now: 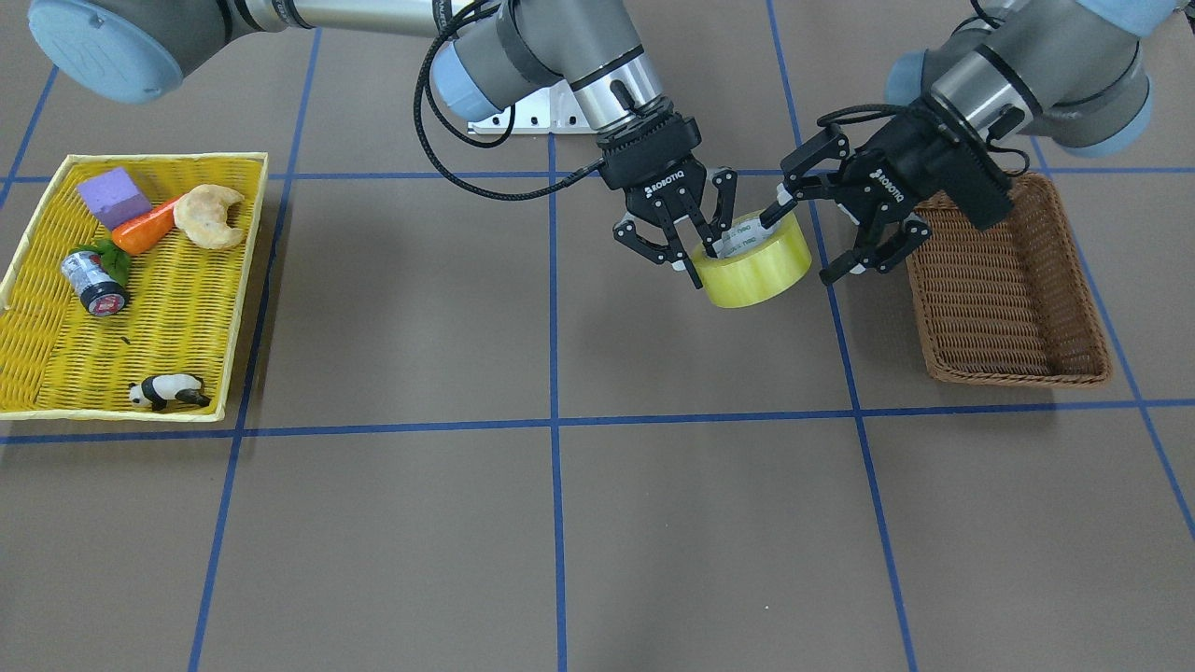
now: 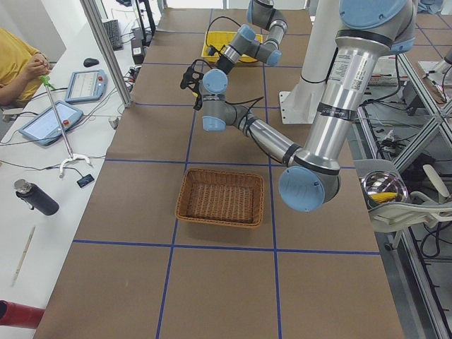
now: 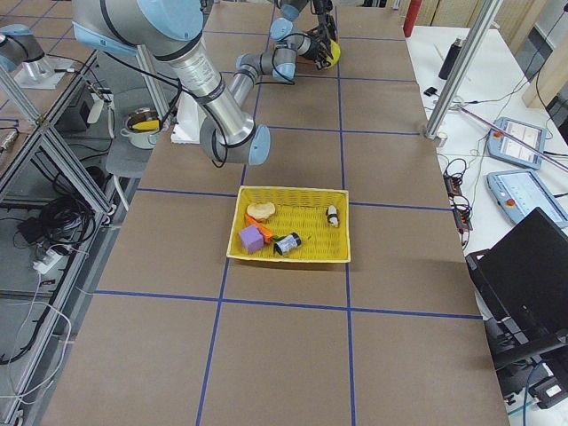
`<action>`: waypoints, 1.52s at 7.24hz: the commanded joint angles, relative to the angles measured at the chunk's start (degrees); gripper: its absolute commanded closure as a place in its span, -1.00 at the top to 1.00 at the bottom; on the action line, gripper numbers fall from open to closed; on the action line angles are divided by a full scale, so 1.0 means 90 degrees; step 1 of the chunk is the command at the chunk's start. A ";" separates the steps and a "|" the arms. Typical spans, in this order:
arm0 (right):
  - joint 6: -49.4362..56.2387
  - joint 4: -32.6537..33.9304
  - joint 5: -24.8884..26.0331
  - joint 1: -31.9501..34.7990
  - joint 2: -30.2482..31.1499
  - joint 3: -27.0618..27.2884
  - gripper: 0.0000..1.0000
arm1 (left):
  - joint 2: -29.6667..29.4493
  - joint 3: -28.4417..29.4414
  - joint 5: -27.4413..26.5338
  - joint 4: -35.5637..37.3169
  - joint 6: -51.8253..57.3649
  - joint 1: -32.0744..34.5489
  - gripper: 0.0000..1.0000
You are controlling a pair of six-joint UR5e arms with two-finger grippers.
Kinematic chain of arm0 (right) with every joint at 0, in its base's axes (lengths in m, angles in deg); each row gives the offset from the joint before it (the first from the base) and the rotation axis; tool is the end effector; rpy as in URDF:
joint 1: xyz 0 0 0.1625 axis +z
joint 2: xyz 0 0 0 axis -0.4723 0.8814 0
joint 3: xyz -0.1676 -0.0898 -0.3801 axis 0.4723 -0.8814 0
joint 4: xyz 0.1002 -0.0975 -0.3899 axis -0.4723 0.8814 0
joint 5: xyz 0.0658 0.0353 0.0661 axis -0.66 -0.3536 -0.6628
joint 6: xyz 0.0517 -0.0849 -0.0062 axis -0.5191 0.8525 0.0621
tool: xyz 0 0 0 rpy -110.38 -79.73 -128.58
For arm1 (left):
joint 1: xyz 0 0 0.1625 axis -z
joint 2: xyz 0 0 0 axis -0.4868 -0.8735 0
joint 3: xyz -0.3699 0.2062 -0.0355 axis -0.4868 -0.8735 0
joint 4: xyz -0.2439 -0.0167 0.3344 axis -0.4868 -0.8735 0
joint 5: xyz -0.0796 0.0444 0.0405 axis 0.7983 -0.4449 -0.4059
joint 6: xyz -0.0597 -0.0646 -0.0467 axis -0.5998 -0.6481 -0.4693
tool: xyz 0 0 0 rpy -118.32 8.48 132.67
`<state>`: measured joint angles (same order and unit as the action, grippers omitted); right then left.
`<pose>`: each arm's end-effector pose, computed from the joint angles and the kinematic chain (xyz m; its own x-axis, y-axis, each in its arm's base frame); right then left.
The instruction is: Move tape to another basket
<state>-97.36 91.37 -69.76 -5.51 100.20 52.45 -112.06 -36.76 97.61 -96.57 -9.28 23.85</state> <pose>-0.5925 -0.4207 0.0374 0.3674 -0.2814 0.8864 -0.5089 0.7369 0.4449 0.2765 -0.4850 0.2895 0.1223 0.4419 -0.8887 0.2182 0.8615 0.4584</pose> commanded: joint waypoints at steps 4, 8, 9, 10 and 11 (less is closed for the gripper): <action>0.0039 -0.0006 -0.0011 0.0000 0.0084 0.0152 -1.00 | -0.0268 0.0276 0.0662 -0.0374 0.0029 -0.0008 0.73; -0.0010 -0.0074 -0.0002 -0.0019 0.0190 0.0191 1.00 | -0.0278 0.0256 0.0673 -0.0394 0.0058 -0.0008 -1.00; 0.0019 -0.0413 -0.0011 -0.0020 0.0356 0.0278 1.00 | -0.0278 0.0266 0.0663 -0.0394 0.0058 0.0001 -1.00; 0.0029 -0.0513 -0.0030 -0.0020 0.0483 0.0433 1.00 | -0.0269 0.0276 0.0654 -0.0394 0.0058 0.0001 -1.00; 0.0029 -0.0514 -0.0040 -0.0039 0.0639 0.0764 1.00 | -0.0268 0.0295 0.0653 -0.0384 0.0029 0.0001 -1.00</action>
<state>-97.17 87.45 -69.99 -5.73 104.25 56.40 -114.52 -34.27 103.53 -100.09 -8.82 23.84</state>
